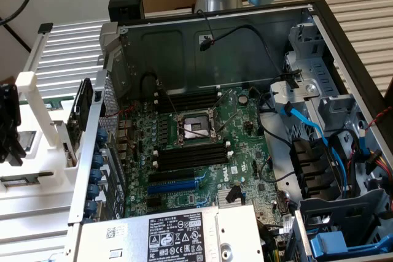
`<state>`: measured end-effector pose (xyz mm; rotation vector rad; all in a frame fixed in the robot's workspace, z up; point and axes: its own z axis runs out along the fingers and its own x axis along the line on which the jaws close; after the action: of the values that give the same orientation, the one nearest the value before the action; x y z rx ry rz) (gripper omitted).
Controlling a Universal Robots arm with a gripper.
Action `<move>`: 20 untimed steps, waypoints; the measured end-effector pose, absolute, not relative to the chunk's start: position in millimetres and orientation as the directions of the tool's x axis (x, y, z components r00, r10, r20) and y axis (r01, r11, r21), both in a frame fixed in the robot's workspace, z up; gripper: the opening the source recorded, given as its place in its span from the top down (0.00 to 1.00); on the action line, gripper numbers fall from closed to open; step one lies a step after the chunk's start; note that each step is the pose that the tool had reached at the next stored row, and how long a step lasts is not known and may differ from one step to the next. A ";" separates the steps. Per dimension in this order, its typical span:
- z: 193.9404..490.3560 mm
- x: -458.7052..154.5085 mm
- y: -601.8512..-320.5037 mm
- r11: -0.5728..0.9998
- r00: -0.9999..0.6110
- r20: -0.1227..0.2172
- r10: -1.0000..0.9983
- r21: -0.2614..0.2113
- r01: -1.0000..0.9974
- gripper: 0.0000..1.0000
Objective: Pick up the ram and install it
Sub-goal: 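Pick up the ram and move it above insertion slot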
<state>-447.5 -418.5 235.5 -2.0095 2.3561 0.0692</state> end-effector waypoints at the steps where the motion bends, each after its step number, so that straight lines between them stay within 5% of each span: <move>1: 235.2 -447.5 -418.5 0.158 -0.158 -0.063 -0.986 0.005 -0.987 0.83; 2: 235.0 -447.5 -418.5 0.158 -0.158 -0.063 -0.986 0.005 -0.987 0.75; 20: 230.9 -447.5 -423.0 0.157 -0.157 -0.063 -0.986 0.005 -0.988 0.75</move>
<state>-447.5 -423.0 230.9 -2.0108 2.3550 0.0692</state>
